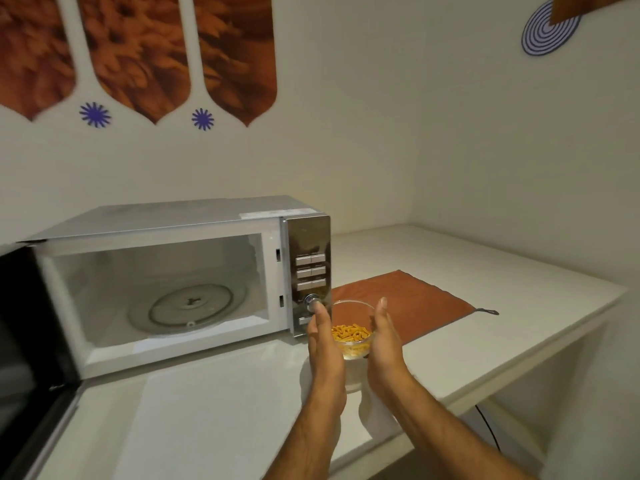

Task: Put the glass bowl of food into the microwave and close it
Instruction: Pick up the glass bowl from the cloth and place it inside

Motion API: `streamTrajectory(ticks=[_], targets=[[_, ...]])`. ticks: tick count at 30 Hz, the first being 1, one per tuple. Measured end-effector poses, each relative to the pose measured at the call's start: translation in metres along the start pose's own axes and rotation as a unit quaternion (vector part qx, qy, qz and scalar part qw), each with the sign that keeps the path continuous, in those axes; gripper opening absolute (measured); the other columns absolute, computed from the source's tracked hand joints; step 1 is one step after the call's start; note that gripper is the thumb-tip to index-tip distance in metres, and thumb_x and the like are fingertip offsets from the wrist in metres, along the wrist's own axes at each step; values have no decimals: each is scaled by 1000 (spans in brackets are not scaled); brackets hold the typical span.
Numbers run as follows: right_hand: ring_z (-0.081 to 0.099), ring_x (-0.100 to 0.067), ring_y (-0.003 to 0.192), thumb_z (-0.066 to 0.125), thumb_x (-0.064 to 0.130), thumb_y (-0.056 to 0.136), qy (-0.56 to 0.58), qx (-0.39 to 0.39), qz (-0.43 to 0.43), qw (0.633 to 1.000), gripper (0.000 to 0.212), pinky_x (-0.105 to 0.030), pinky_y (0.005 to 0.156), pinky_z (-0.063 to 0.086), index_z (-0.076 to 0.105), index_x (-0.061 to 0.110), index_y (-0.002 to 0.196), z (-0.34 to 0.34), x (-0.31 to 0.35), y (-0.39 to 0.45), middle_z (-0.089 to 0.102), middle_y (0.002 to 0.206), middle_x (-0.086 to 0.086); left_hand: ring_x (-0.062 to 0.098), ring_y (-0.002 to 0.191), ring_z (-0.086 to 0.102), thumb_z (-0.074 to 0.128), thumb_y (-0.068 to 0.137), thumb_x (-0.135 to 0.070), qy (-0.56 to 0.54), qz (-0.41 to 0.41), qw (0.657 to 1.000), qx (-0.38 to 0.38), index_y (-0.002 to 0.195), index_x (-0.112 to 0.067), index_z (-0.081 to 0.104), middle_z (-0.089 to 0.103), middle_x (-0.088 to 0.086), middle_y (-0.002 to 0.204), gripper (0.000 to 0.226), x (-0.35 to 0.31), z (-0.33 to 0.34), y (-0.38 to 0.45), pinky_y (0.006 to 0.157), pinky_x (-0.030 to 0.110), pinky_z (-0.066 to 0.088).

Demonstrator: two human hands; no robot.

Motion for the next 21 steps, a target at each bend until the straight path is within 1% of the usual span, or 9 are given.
streamTrajectory(ticks=[6, 9, 10, 12, 14, 16, 17, 19, 21], targets=[[51, -28, 136, 41, 71, 88, 18, 44, 2, 999, 75, -50, 114, 41, 39, 30, 151, 55, -18, -45, 48, 153, -4, 29, 121, 60, 39, 60, -91, 3, 21, 999, -46, 147, -31, 41, 54, 6, 145, 106, -32, -63, -20, 103, 50, 49], [61, -21, 117, 39, 59, 99, 38, 68, 17, 997, 59, -38, 94, 54, 40, 30, 150, 85, -27, -63, 54, 141, 3, 32, 123, 59, 39, 61, -91, 6, 33, 997, -72, 147, -30, 42, 54, 8, 145, 106, -49, -93, -24, 104, 51, 49], [64, -21, 113, 39, 56, 101, 49, 77, 28, 995, 55, -37, 90, 55, 41, 30, 150, 94, -29, -68, 59, 134, 2, 31, 122, 59, 38, 64, -89, 6, 39, 996, -85, 147, -28, 43, 54, 8, 144, 102, -54, -103, -23, 102, 48, 50], [68, -28, 111, 40, 50, 102, 60, 97, 46, 992, 49, -46, 94, 57, 44, 27, 146, 114, -35, -75, 65, 127, -5, 27, 117, 61, 37, 76, -83, 1, 48, 994, -103, 146, -26, 43, 55, 6, 142, 91, -63, -121, -20, 92, 39, 51], [66, -32, 118, 41, 47, 103, 58, 115, 57, 990, 48, -51, 101, 53, 44, 25, 145, 131, -39, -77, 63, 133, -11, 16, 104, 62, 36, 86, -77, 1, 59, 991, -117, 147, -25, 43, 55, 1, 134, 80, -72, -135, -14, 80, 31, 50], [66, -28, 115, 40, 46, 103, 54, 130, 63, 988, 44, -48, 95, 56, 43, 27, 143, 148, -39, -79, 60, 134, -7, 4, 91, 57, 36, 89, -75, 4, 70, 989, -133, 148, -25, 42, 51, -4, 126, 77, -80, -149, -8, 70, 25, 46], [65, -25, 113, 39, 47, 103, 42, 138, 64, 987, 41, -45, 92, 57, 43, 31, 141, 156, -39, -79, 59, 134, -5, 7, 95, 58, 36, 89, -76, 4, 72, 987, -140, 148, -25, 42, 50, -4, 129, 78, -84, -155, -5, 72, 25, 46], [55, -26, 131, 38, 50, 103, 13, 152, 63, 986, 46, -49, 107, 47, 40, 33, 145, 173, -42, -76, 48, 150, -4, 19, 117, 56, 36, 89, -75, 5, 72, 985, -154, 148, -24, 43, 49, 0, 141, 78, -89, -169, 5, 88, 34, 50], [38, -26, 145, 38, 52, 102, -13, 167, 66, 984, 54, -49, 119, 32, 36, 29, 151, 188, -46, -69, 37, 161, -4, 26, 132, 50, 38, 89, -73, 9, 73, 983, -166, 148, -23, 44, 47, 3, 152, 78, -94, -181, 16, 108, 47, 44]])
Point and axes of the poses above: each hand's wrist, its own y-axis towards the middle knuckle, its own z-axis out of the palm, x = y × z, the point moved 4 cm from there along y, towards the middle knuckle
